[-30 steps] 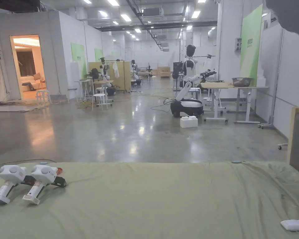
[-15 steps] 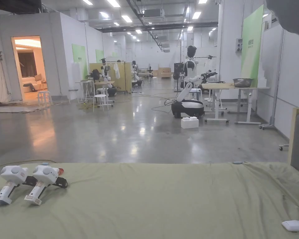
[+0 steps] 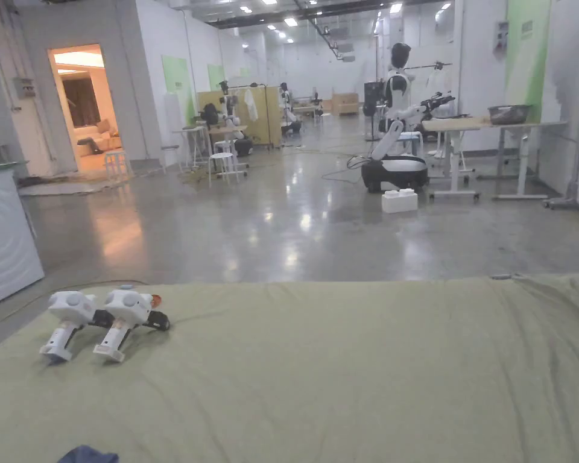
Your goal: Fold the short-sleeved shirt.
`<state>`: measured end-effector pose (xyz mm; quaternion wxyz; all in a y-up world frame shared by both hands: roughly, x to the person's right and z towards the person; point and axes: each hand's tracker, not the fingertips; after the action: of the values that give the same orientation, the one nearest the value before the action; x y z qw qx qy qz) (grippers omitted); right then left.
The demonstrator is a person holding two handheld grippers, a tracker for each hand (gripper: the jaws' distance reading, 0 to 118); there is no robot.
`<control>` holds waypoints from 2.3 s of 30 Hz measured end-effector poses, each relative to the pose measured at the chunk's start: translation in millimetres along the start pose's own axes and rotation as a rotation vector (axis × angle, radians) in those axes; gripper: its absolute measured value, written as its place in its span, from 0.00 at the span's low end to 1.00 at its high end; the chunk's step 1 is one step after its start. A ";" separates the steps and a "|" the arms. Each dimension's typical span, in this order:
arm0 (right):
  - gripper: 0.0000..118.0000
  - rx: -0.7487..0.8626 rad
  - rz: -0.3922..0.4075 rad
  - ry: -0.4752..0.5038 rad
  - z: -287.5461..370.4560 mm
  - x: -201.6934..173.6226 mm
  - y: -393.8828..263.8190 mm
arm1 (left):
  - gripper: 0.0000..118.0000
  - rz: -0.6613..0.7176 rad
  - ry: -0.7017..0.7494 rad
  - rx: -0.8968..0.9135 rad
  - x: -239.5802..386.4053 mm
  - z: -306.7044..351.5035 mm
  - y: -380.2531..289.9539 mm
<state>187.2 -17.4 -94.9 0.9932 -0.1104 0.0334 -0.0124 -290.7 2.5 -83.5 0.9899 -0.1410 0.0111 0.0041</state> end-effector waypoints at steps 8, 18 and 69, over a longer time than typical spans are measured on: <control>0.00 -0.120 -0.017 0.017 -18.9 -2.4 -24.4 | 0.81 0.085 0.075 -0.265 -85.4 -73.5 -51.2; 0.00 -0.265 0.039 0.020 -45.8 -13.4 -43.4 | 0.82 0.095 0.065 -0.597 -144.2 -228.5 -128.4; 0.00 -0.245 -0.144 -0.223 75.3 67.5 -70.2 | 0.00 0.061 -1.016 -0.687 371.8 -205.5 -123.9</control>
<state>258.6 -71.6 -10.4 0.9665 -0.2334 -0.0834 -0.0669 78.2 -172.0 -254.8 0.7688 -0.4319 -0.4604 0.1023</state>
